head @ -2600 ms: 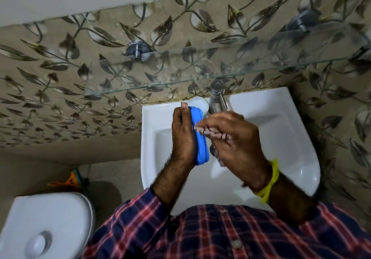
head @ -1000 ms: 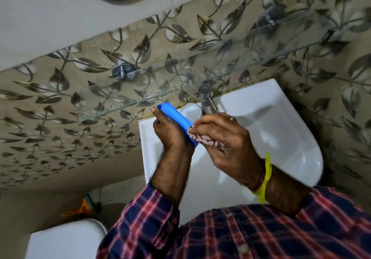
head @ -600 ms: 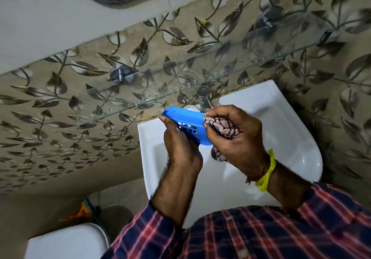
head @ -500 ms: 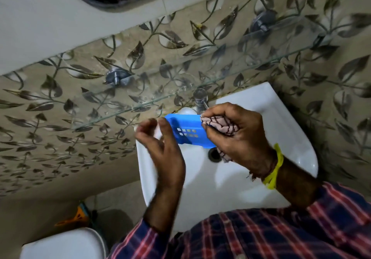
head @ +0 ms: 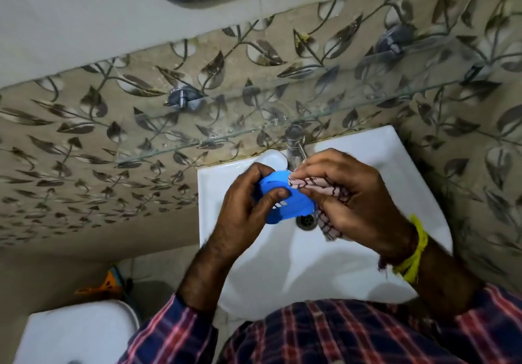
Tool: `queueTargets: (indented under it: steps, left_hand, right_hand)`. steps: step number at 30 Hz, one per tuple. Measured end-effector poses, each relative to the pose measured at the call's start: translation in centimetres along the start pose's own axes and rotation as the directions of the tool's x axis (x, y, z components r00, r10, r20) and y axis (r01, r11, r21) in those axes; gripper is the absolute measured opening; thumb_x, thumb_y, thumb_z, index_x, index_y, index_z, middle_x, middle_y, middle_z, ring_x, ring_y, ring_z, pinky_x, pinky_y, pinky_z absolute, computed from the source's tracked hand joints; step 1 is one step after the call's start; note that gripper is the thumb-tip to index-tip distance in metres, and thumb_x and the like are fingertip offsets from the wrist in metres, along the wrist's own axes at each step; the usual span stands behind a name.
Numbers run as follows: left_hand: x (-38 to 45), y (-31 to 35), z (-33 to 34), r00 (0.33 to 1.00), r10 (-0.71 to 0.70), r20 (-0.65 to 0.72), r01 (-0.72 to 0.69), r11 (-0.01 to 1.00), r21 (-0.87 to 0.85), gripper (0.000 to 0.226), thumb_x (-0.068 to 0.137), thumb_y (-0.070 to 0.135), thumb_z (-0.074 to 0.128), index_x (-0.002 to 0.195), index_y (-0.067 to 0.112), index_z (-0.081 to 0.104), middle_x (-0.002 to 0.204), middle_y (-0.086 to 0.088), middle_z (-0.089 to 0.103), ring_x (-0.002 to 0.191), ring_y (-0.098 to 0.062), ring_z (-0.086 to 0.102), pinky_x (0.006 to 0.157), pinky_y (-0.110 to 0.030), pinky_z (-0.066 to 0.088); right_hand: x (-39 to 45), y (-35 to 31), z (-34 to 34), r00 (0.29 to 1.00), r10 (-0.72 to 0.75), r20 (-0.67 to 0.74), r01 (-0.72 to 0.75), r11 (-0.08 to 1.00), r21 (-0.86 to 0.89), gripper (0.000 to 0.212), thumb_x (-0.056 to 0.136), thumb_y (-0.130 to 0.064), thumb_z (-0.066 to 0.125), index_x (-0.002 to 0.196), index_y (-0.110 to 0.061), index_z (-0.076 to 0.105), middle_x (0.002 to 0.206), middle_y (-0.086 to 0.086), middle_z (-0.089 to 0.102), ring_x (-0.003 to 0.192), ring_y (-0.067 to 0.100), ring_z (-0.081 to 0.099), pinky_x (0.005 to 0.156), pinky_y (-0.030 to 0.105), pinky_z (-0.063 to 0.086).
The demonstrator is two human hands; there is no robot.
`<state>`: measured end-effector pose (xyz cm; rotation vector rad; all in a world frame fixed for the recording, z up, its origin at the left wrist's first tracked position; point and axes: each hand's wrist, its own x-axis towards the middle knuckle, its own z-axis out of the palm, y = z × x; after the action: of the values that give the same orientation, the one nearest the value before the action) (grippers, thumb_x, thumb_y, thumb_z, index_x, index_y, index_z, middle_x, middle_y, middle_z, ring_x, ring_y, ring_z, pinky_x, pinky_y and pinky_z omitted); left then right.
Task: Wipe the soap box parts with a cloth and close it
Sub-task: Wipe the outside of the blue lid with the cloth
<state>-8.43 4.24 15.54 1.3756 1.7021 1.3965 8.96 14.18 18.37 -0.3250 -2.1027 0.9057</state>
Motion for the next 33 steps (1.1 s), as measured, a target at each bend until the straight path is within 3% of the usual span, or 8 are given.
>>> queueTargets:
  steps: [3, 7, 11, 15, 18, 22, 28, 33]
  left_hand:
    - [-0.6, 0.5, 0.7, 1.000, -0.016, -0.018, 0.015, 0.996, -0.088, 0.011, 0.093, 0.012, 0.065, 0.093, 0.005, 0.056, 0.085, -0.010, 0.058, 0.078, -0.021, 0.056, 0.073, -0.032, 0.045]
    - [-0.6, 0.5, -0.1, 0.997, -0.028, -0.071, 0.015, 0.983, -0.182, 0.006, 0.094, 0.006, 0.059, 0.092, 0.011, 0.056, 0.083, 0.011, 0.057, 0.076, -0.004, 0.054, 0.072, -0.017, 0.044]
    - [-1.4, 0.2, 0.8, 0.996, -0.056, -0.075, 0.038, 0.973, -0.226, 0.006, 0.097, 0.008, 0.057, 0.097, 0.002, 0.056, 0.087, 0.003, 0.058, 0.079, -0.008, 0.055, 0.074, -0.019, 0.045]
    - [-1.3, -0.4, 1.0, 0.975, -0.119, -0.187, 0.039, 0.922, -0.384, 0.004, 0.096, 0.019, 0.062, 0.095, 0.017, 0.060, 0.087, 0.005, 0.064, 0.080, -0.008, 0.059, 0.075, -0.021, 0.050]
    - [-1.4, -0.4, 1.8, 0.968, -0.150, -0.203, 0.054, 0.910, -0.411, 0.006, 0.097, 0.020, 0.062, 0.096, 0.014, 0.059, 0.086, 0.007, 0.066, 0.078, -0.006, 0.061, 0.073, -0.019, 0.051]
    - [-1.0, -0.4, 2.1, 0.948, -0.187, -0.256, 0.042, 0.875, -0.482, 0.006, 0.098, 0.017, 0.055, 0.099, 0.015, 0.060, 0.088, 0.004, 0.067, 0.079, -0.008, 0.061, 0.074, -0.020, 0.052]
    - [-1.2, -0.2, 3.0, 0.907, -0.280, -0.313, 0.049, 0.811, -0.583, 0.020, 0.099, 0.024, 0.060, 0.106, 0.006, 0.062, 0.096, -0.009, 0.068, 0.086, -0.017, 0.063, 0.077, -0.025, 0.056]
    - [-0.8, 0.1, 2.8, 0.879, -0.340, -0.335, 0.055, 0.770, -0.636, 0.034, 0.092, 0.030, 0.055, 0.112, 0.002, 0.062, 0.098, -0.007, 0.072, 0.087, -0.017, 0.068, 0.080, -0.027, 0.057]
  right_hand:
    - [1.1, -0.2, 0.7, 0.997, -0.059, 0.041, 0.061, 0.996, -0.071, 0.022, 0.082, 0.013, 0.071, 0.102, 0.003, 0.073, 0.102, 0.013, 0.069, 0.098, 0.021, 0.064, 0.089, 0.031, 0.052]
    - [0.0, 0.1, 0.5, 0.997, -0.064, -0.031, 0.063, 0.998, -0.019, 0.017, 0.083, 0.011, 0.073, 0.099, 0.005, 0.074, 0.098, 0.016, 0.070, 0.097, 0.024, 0.065, 0.090, 0.032, 0.051]
    - [0.5, -0.2, 1.5, 0.998, -0.061, -0.031, 0.059, 0.998, -0.037, 0.015, 0.084, 0.009, 0.072, 0.098, 0.003, 0.074, 0.099, 0.014, 0.070, 0.095, 0.028, 0.064, 0.089, 0.038, 0.050]
    - [0.6, -0.1, 1.4, 0.997, -0.068, -0.034, 0.067, 0.997, -0.030, 0.014, 0.086, 0.008, 0.072, 0.099, 0.003, 0.074, 0.099, 0.015, 0.070, 0.097, 0.028, 0.065, 0.089, 0.042, 0.050]
    - [-0.2, -0.3, 1.5, 0.995, -0.051, -0.088, 0.046, 0.997, -0.058, 0.014, 0.084, 0.009, 0.071, 0.097, 0.005, 0.074, 0.099, 0.016, 0.071, 0.096, 0.028, 0.066, 0.088, 0.044, 0.050]
    - [1.4, -0.7, 1.5, 0.997, -0.069, -0.042, 0.066, 0.995, -0.069, 0.014, 0.085, 0.010, 0.071, 0.098, 0.005, 0.073, 0.099, 0.017, 0.071, 0.096, 0.030, 0.066, 0.089, 0.045, 0.050]
    - [-0.6, -1.3, 2.9, 0.977, 0.032, -0.213, -0.043, 0.998, -0.045, 0.015, 0.088, 0.002, 0.068, 0.101, 0.003, 0.073, 0.105, 0.013, 0.069, 0.105, 0.019, 0.064, 0.099, 0.031, 0.049]
    - [-0.5, -0.8, 3.3, 0.968, 0.049, -0.246, -0.047, 0.999, 0.014, 0.015, 0.088, 0.002, 0.068, 0.103, 0.002, 0.073, 0.106, 0.013, 0.070, 0.106, 0.022, 0.066, 0.099, 0.032, 0.050]
